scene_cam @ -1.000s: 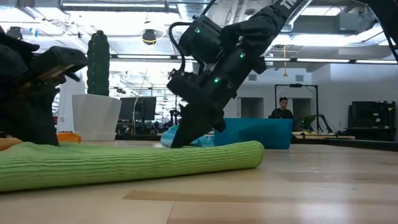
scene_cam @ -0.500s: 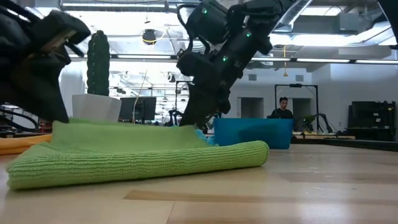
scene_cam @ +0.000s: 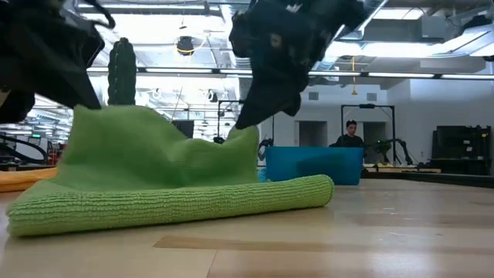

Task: Fold microfiber towels
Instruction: Fold the green towel

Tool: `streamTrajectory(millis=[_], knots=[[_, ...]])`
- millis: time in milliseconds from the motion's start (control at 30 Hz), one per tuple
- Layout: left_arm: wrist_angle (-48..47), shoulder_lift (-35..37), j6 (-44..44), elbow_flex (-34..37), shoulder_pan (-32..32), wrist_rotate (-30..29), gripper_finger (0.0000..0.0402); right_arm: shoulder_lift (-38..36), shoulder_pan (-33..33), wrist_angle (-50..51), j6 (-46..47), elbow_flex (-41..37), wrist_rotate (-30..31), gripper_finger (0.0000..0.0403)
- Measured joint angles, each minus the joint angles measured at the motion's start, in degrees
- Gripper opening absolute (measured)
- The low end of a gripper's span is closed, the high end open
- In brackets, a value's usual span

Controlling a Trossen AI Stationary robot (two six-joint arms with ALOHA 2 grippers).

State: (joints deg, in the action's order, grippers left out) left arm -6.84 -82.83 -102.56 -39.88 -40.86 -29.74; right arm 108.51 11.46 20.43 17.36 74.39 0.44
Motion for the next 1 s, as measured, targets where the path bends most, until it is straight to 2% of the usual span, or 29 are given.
streamTrajectory(millis=[200,400,700,1000], knots=[[-0.01,0.0,4.04,-2.13,0.0,1.58,0.0,-0.02,4.64,1.84,2.54,-0.77,4.44,0.002],[0.25,-1.71,5.69,-3.77,0.0,2.46,0.0,-0.02,6.57,1.87,4.06,-0.79,4.72,0.0029],[-0.04,-10.08,10.67,-10.02,-0.17,6.51,0.0,-0.04,8.14,1.9,5.23,-0.76,5.69,0.0027],[-0.02,-12.09,13.62,-12.61,-0.79,9.99,0.0,-0.02,10.55,1.89,5.15,-0.76,5.66,0.0041]])
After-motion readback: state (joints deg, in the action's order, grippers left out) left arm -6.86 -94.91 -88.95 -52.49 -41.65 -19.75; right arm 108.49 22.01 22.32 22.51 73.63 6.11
